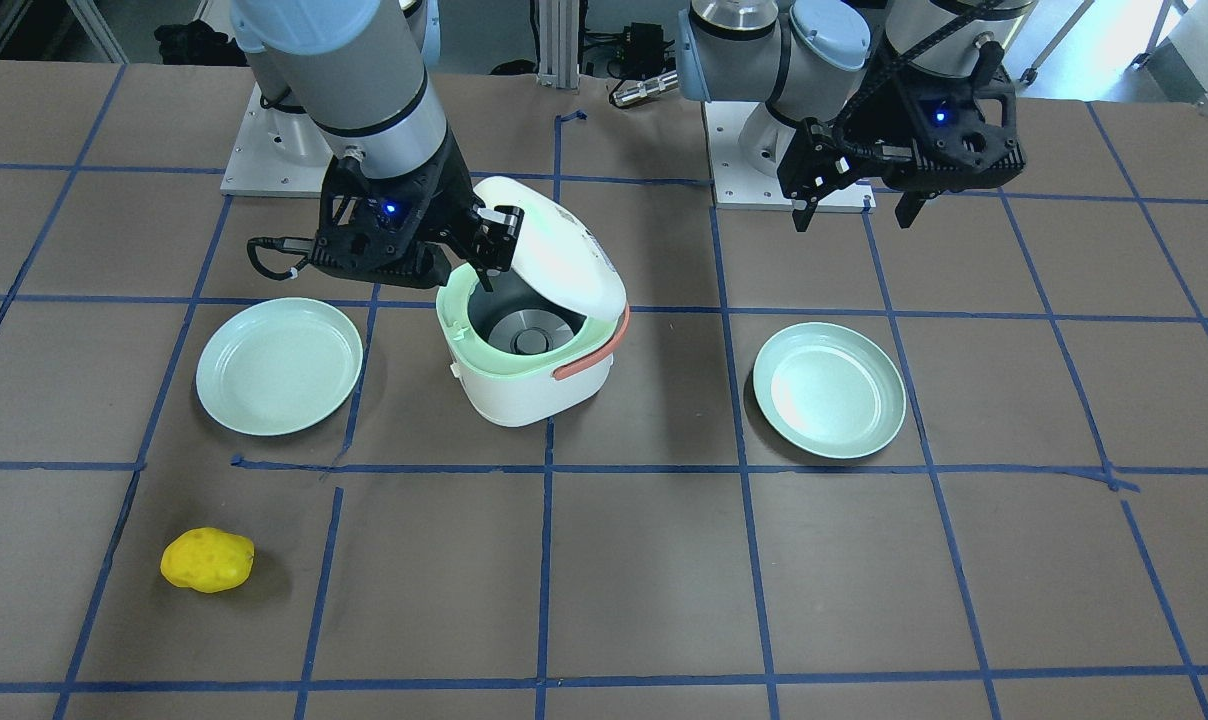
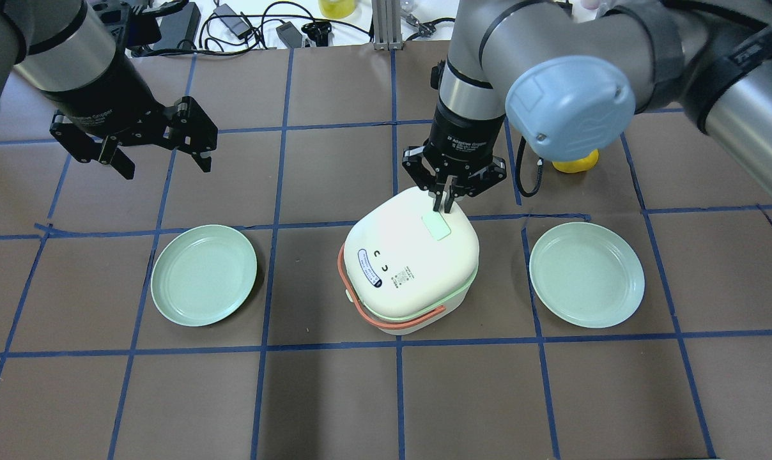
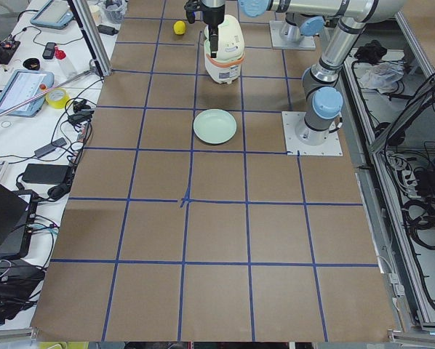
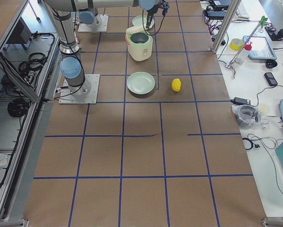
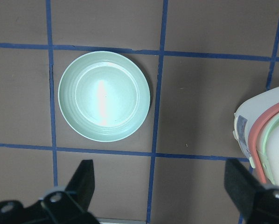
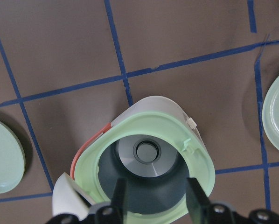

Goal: Press rice cooker button
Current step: 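Lift the right gripper away as the lid springs open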

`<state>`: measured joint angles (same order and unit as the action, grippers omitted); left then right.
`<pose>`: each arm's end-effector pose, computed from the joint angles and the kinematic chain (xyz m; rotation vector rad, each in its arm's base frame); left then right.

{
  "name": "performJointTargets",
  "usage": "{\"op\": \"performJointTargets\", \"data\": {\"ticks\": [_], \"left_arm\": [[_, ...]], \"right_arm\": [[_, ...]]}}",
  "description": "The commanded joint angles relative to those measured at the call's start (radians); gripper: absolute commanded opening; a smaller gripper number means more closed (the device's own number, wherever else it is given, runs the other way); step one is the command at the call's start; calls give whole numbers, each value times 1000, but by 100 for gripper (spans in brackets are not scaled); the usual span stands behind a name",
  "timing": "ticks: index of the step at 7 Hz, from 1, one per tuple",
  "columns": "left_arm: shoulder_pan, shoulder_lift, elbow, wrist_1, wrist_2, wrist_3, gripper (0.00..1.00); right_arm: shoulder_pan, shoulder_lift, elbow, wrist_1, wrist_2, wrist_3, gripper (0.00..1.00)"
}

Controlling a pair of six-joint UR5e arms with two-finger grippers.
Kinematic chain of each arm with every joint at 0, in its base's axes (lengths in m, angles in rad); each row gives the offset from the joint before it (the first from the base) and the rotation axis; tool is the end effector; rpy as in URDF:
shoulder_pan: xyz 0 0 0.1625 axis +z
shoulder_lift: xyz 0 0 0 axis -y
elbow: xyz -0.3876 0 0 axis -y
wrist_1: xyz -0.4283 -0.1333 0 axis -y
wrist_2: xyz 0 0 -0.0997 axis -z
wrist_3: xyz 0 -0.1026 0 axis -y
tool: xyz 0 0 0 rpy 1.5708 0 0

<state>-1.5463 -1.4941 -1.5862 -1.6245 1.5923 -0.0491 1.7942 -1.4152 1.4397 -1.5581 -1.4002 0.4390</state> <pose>-0.1188 -0.5013 0.4734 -0.1149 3.1180 -0.0123 0.2764 -0.5362 0.4302 0.3263 2.9715 0.1357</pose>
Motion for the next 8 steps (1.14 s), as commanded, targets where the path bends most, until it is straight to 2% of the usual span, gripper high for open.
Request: {"op": "performJointTargets", "data": {"ticks": [1, 3, 5, 6, 8], "left_arm": [[0, 0, 0, 0, 0, 0, 100], [0, 0, 0, 0, 0, 0, 100], [0, 0, 0, 0, 0, 0, 100], [0, 0, 0, 0, 0, 0, 100], [0, 0, 0, 0, 0, 0, 100]], "right_arm": [[-67, -1, -41, 7, -14, -15, 100], [-91, -5, -35, 3, -127, -138, 100], [-143, -16, -28, 10, -182, -265, 100], [-189, -34, -25, 65, -174, -361, 100], [-219, -56, -22, 70, -183, -382, 100]]}}
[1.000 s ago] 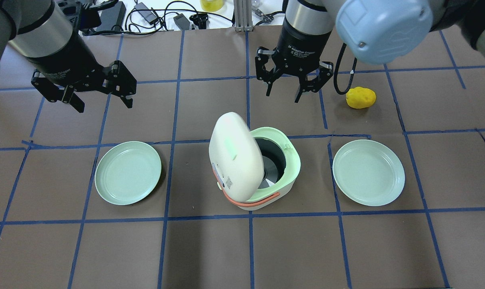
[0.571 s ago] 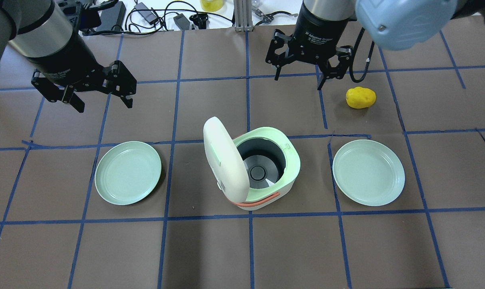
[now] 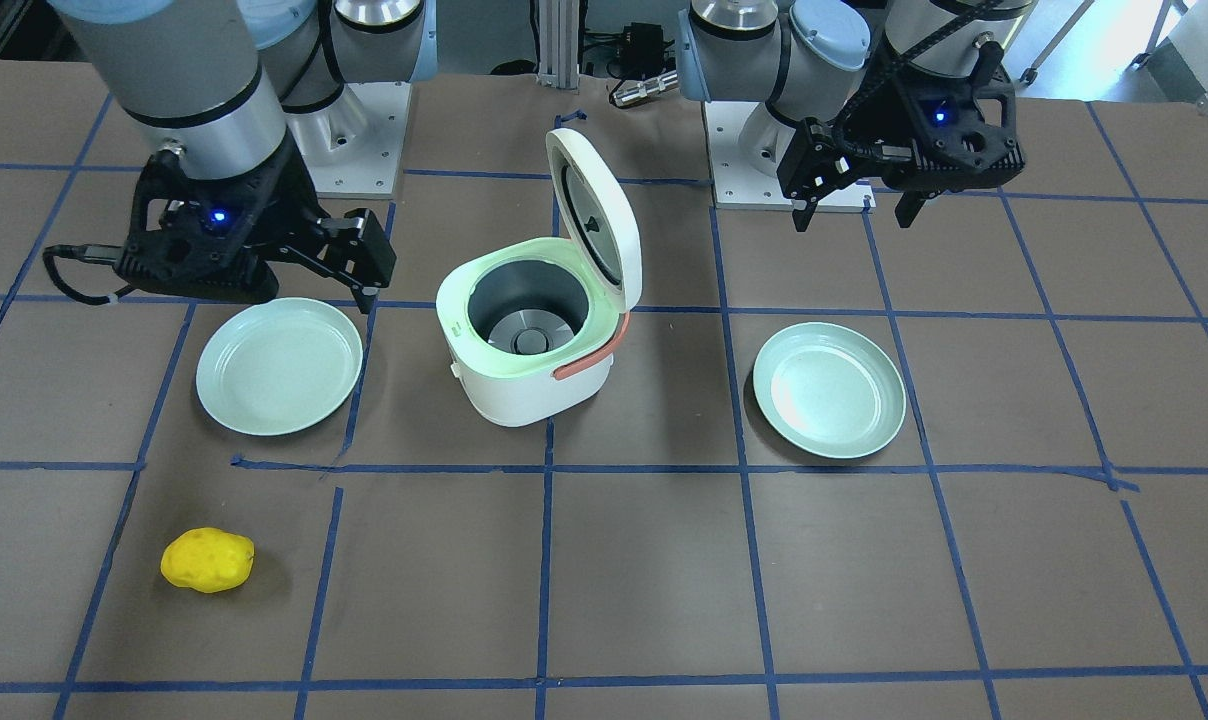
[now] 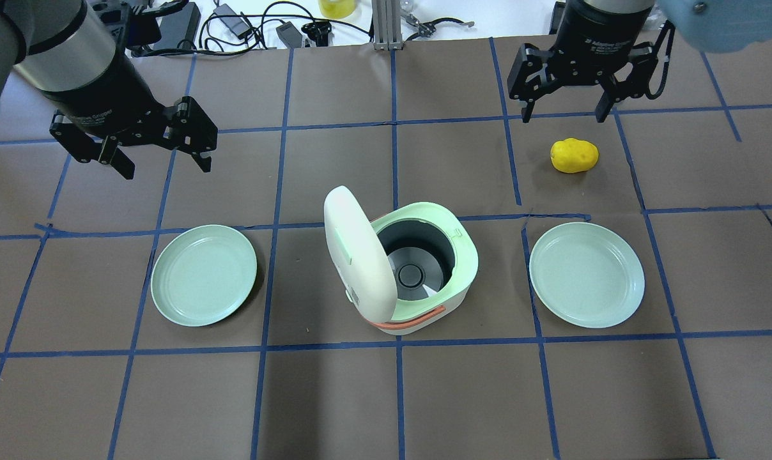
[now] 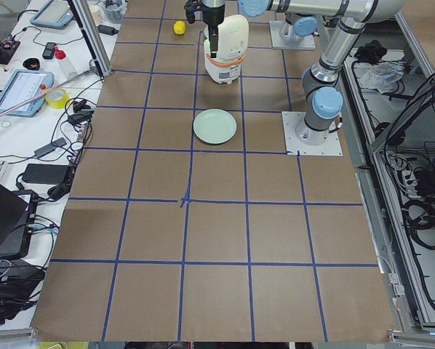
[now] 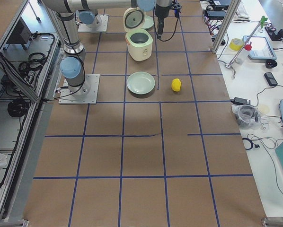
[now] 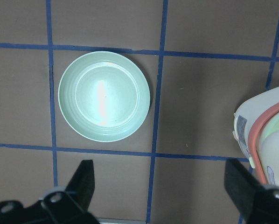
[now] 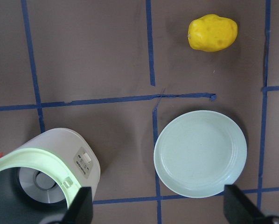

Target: Press rice cooker button

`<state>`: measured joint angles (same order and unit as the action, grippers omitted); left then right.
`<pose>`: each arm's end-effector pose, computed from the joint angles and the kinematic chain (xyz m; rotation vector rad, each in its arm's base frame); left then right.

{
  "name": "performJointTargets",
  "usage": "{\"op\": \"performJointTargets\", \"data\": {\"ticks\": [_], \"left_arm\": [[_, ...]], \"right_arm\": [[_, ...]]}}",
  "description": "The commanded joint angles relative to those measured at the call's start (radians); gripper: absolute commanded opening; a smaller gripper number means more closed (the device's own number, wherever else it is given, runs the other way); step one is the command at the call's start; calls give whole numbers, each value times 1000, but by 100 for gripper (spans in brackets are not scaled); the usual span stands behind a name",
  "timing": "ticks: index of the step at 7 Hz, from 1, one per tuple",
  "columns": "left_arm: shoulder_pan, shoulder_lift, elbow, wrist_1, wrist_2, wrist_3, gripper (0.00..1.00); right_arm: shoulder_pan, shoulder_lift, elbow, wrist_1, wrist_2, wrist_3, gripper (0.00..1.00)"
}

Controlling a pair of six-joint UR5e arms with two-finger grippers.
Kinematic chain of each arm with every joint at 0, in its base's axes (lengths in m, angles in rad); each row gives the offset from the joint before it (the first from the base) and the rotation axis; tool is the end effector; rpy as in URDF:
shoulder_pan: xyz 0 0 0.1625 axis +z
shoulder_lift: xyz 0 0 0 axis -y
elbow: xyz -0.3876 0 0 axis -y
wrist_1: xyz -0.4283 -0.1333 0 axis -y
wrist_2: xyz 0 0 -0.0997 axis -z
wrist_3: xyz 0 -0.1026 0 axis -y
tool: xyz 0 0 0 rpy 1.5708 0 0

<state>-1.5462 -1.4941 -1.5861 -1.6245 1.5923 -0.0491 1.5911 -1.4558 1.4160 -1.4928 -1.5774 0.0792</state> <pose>-0.1188 -0.5014 0.4734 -0.1151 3.1180 -0.0124 0.1441 -0.5653 0.4583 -0.0920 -3.1312 -0.0592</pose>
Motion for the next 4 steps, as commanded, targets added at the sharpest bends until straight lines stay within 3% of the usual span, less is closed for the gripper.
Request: {"op": "performJointTargets", "data": {"ticks": [1, 4], "left_arm": [[0, 0, 0, 0, 0, 0, 100], [0, 0, 0, 0, 0, 0, 100]], "right_arm": [[-16, -18, 3, 2, -1, -21, 100], [-13, -25, 1, 3, -7, -13, 100]]}}
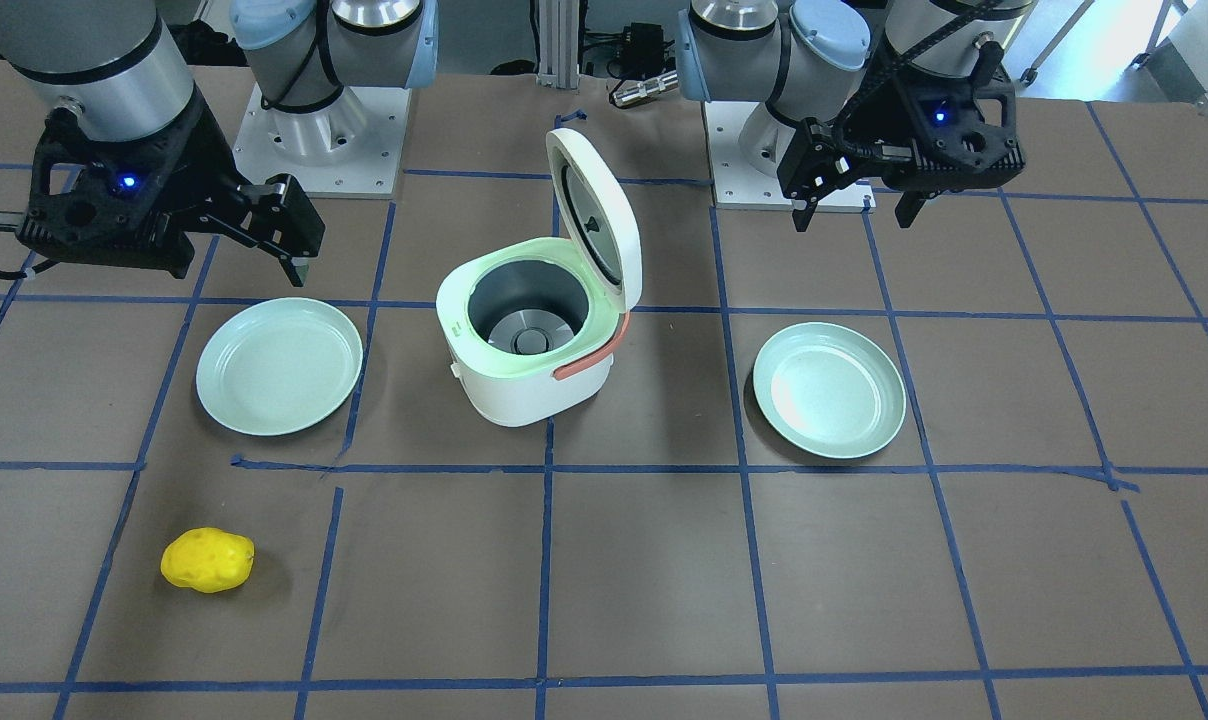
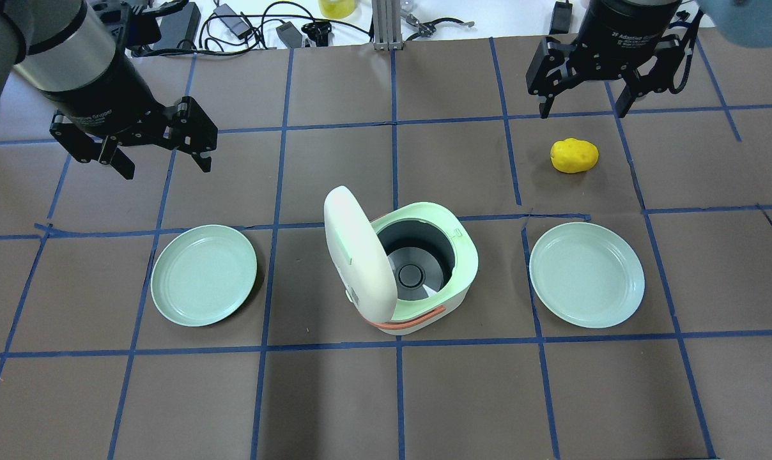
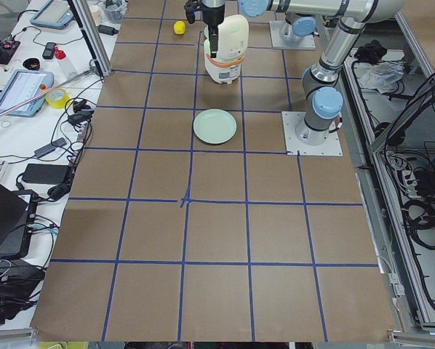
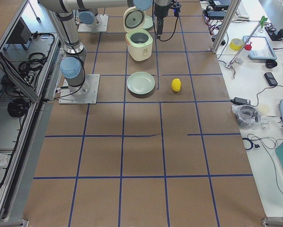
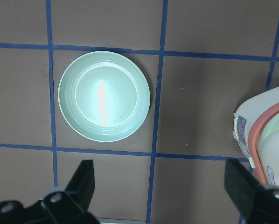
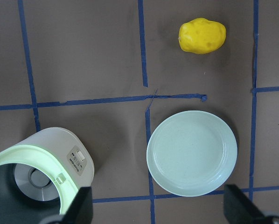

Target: Press rice cooker button

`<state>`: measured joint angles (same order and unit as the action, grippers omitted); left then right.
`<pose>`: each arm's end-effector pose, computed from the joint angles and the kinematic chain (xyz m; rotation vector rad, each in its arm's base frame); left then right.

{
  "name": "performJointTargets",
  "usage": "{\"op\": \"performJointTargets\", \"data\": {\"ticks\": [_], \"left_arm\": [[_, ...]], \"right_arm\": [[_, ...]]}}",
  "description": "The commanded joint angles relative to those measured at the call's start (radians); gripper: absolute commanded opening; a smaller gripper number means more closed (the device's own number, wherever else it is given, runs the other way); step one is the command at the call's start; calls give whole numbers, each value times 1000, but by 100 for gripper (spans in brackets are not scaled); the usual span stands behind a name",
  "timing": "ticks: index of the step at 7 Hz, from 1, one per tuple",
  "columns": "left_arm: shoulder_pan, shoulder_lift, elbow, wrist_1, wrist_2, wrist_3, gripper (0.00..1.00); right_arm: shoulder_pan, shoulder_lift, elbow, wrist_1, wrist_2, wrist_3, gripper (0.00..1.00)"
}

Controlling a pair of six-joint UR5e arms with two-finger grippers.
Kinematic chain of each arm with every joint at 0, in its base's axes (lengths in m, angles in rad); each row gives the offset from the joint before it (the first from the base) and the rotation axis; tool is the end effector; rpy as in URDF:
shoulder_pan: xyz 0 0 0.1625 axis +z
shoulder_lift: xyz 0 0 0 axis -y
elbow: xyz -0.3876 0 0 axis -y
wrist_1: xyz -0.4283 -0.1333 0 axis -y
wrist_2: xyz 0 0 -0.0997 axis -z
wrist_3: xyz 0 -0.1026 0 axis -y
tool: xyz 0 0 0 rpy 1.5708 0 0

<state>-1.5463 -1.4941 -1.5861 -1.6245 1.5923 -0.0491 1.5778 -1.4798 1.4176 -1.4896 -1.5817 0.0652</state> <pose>-0.1188 -0.5013 0.4734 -0.1149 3.1180 -0.0124 0.1361 -0.5595 0.4707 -0.0909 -3.1286 -0.0291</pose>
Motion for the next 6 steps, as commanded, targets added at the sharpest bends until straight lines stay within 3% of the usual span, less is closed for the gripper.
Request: {"op": "performJointTargets", "data": {"ticks": [1, 6], "left_arm": [[0, 0, 0, 0, 0, 0, 100], [0, 0, 0, 0, 0, 0, 100]], "right_arm": [[1, -2, 0, 0, 2, 1, 100], [1, -2, 0, 2, 11, 1, 100]]}}
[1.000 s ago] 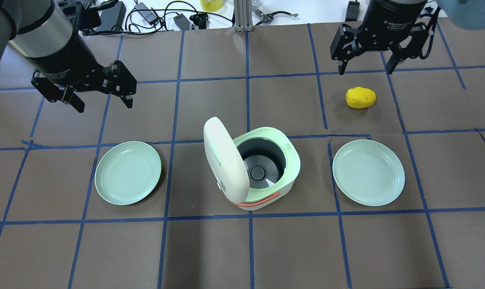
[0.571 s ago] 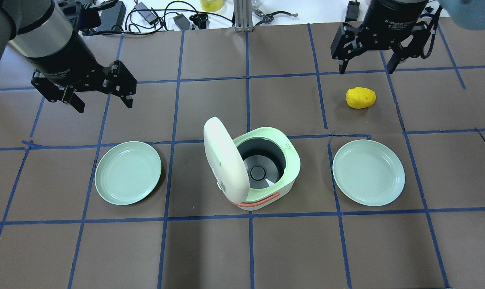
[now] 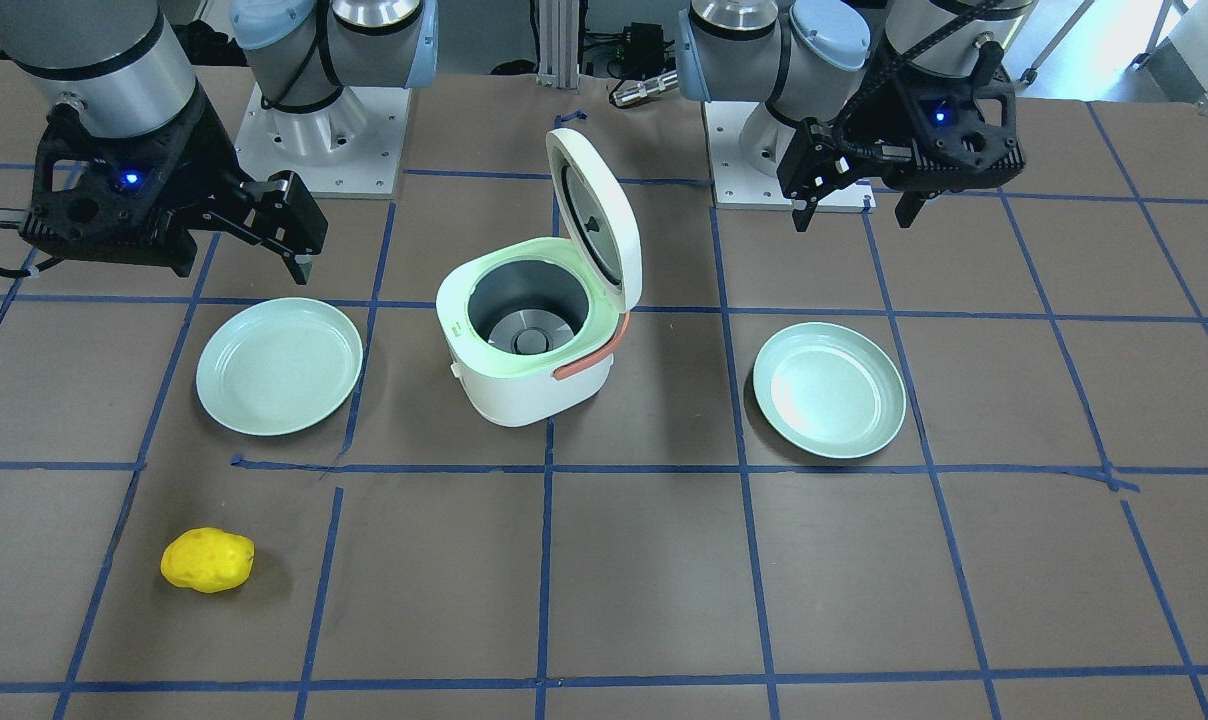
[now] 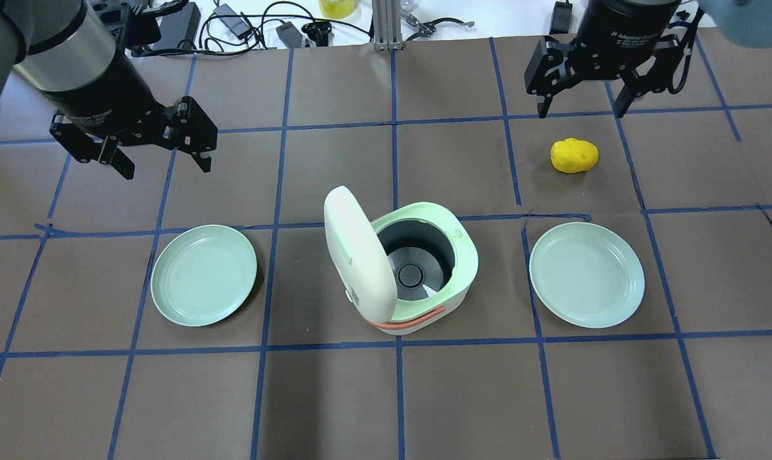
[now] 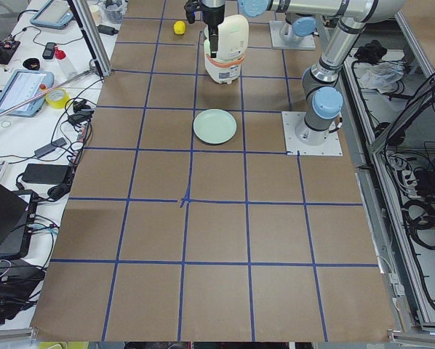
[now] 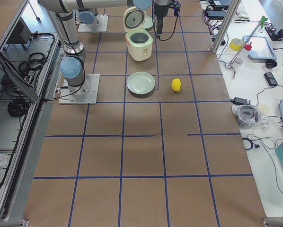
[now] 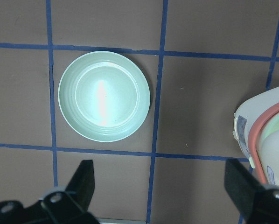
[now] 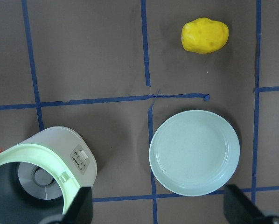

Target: Press rice cooker button

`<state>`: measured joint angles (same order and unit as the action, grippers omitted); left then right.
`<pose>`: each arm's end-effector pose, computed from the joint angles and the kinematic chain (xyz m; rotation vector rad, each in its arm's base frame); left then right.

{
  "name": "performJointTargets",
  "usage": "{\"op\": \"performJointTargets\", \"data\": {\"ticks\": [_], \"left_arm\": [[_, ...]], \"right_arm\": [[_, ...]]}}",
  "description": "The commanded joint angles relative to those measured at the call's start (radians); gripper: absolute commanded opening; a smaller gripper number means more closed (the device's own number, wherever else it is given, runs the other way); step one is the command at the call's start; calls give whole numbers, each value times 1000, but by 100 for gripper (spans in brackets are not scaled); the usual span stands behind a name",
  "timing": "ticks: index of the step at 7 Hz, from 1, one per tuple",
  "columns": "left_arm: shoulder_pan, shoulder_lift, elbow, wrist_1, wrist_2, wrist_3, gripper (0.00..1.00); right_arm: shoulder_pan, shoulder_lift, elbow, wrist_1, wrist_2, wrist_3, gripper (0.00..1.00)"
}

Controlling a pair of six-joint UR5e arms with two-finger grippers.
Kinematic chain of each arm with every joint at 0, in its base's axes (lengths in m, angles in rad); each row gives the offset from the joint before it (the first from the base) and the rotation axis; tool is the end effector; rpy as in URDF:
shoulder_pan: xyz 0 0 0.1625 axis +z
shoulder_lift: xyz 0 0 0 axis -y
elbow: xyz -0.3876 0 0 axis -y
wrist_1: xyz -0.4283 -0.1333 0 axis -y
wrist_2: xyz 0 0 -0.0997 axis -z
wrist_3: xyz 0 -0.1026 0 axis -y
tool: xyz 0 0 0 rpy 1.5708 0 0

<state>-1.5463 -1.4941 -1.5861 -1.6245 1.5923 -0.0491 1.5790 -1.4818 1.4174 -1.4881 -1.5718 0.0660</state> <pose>-0.1188 -0.5013 0.4734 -0.1149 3.1180 -0.0124 0.1378 -0.5586 0.4717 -0.0907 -3.1385 -0.0286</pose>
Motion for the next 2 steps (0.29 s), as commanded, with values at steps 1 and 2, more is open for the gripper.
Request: {"op": "performJointTargets", "data": {"ticks": [1, 2], "left_arm": [[0, 0, 0, 0, 0, 0, 100], [0, 0, 0, 0, 0, 0, 100]], "right_arm": [[0, 0, 0, 0, -1, 0, 100], [0, 1, 0, 2, -2, 0, 100]]}}
